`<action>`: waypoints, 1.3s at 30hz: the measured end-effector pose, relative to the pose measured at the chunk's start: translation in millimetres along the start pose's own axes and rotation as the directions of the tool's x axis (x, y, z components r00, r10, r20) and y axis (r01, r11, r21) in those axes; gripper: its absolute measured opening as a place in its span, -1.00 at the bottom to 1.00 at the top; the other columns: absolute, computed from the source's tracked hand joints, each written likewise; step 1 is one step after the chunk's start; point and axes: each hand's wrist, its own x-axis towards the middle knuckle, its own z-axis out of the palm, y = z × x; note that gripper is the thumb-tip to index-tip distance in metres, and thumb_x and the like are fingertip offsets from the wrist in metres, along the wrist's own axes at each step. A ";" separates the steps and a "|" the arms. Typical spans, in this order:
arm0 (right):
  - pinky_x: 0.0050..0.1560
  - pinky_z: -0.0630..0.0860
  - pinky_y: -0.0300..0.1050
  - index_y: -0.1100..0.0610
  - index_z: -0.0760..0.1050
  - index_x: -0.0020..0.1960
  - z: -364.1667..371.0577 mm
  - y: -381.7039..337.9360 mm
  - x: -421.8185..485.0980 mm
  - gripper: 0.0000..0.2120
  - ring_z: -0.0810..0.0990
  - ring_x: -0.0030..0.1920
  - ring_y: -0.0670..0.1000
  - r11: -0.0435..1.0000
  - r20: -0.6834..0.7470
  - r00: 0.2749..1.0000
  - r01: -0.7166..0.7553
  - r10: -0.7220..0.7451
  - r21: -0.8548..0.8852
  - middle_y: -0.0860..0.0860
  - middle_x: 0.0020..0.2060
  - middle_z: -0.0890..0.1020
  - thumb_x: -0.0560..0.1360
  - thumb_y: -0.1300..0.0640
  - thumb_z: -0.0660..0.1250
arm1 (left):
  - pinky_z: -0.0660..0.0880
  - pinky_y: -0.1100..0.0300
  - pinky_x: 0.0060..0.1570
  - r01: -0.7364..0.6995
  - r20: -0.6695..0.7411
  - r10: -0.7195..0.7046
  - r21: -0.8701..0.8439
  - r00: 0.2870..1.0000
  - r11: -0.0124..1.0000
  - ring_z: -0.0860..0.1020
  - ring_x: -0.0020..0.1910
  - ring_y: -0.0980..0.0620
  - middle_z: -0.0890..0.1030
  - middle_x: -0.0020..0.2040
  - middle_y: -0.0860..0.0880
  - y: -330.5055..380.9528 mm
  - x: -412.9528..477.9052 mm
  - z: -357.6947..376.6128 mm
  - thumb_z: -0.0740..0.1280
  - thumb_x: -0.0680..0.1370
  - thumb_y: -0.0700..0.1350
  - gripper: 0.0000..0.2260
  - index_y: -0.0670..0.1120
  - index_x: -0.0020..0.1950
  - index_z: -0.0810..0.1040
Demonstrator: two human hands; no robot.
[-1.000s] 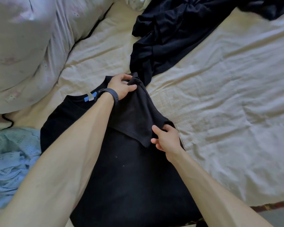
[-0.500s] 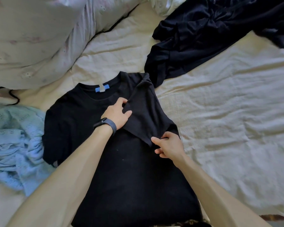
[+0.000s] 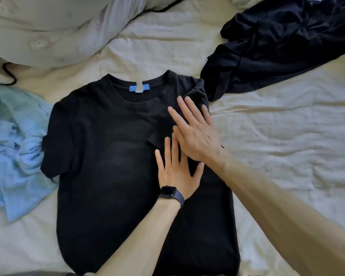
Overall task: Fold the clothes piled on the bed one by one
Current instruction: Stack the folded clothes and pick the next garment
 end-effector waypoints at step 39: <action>0.08 0.54 0.04 0.13 0.58 0.28 -3.3 -277.6 34.6 -0.70 0.52 0.20 0.17 0.987 0.247 0.956 0.157 -0.160 0.034 0.06 0.22 0.59 0.61 0.02 0.34 | 0.42 0.12 -0.07 0.495 0.179 -0.747 -0.840 0.640 0.222 0.55 -0.03 -0.01 0.58 -0.09 0.07 -297.6 -62.0 -91.1 0.28 0.60 0.20 -0.70 -0.03 0.01 0.54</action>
